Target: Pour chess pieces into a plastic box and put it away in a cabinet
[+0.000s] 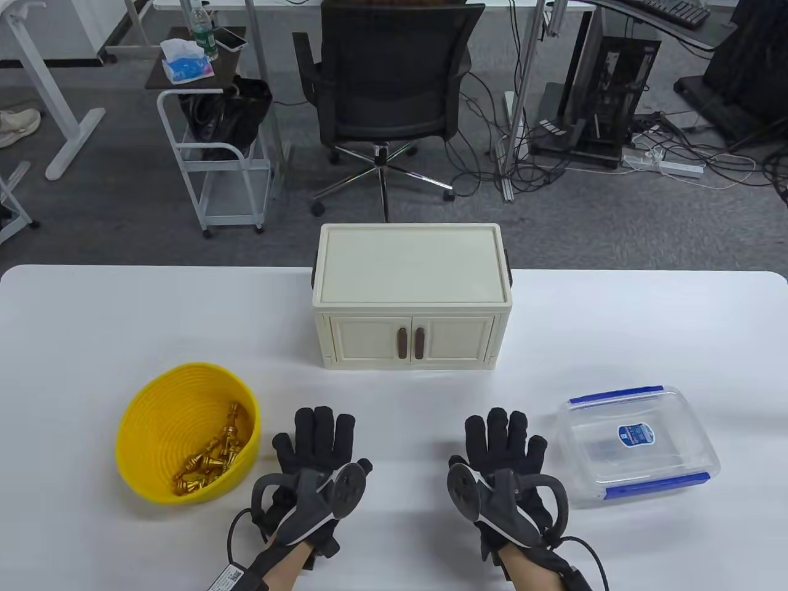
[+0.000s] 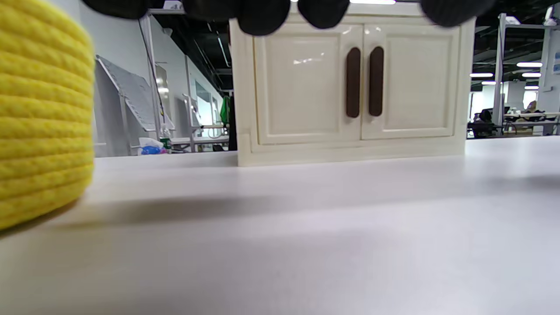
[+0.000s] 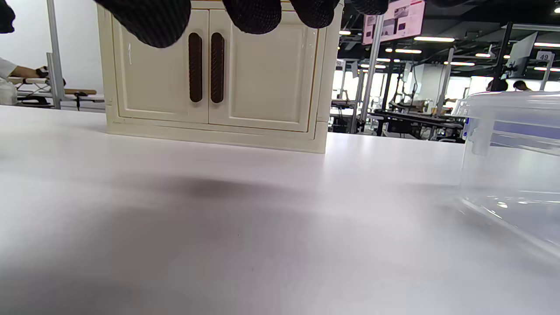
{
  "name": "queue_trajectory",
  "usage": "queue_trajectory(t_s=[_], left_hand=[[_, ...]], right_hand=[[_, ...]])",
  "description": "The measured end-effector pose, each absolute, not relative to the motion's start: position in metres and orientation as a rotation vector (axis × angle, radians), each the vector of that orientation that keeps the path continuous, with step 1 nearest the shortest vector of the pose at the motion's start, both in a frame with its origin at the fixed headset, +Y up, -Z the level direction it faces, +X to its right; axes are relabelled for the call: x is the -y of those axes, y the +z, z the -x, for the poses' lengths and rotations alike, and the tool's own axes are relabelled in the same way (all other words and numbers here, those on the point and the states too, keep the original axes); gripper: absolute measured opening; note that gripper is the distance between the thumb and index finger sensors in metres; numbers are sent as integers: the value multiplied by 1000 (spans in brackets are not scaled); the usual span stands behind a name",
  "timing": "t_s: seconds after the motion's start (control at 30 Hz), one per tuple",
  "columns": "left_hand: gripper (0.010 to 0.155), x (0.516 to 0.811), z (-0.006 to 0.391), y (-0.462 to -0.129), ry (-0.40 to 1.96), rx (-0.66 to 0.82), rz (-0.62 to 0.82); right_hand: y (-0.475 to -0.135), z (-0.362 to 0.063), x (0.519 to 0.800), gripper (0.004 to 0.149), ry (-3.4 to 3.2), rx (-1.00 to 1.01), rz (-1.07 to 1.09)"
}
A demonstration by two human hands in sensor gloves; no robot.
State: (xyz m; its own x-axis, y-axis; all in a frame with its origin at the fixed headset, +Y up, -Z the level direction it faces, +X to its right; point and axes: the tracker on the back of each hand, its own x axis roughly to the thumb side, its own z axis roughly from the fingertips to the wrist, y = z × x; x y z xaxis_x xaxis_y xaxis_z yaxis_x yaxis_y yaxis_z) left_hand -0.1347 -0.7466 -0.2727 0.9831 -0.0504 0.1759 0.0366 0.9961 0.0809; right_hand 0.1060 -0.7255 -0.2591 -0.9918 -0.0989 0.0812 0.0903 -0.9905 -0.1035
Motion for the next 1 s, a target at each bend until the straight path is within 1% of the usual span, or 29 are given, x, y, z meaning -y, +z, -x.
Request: queue_trajectory(t_s=[0.63,0.83,1.0], left_hand=[[73,748,135,-273,7,167,-31],[73,732,130,-279,101,142,5],[72,712,117,-302,157,103,13]], right_hand=[[-260,-109,726,69,-3053,-177,142],[-258,-114,720,69,-3082,-219,136],[-257,-115,719,69,-3091,-250,133]])
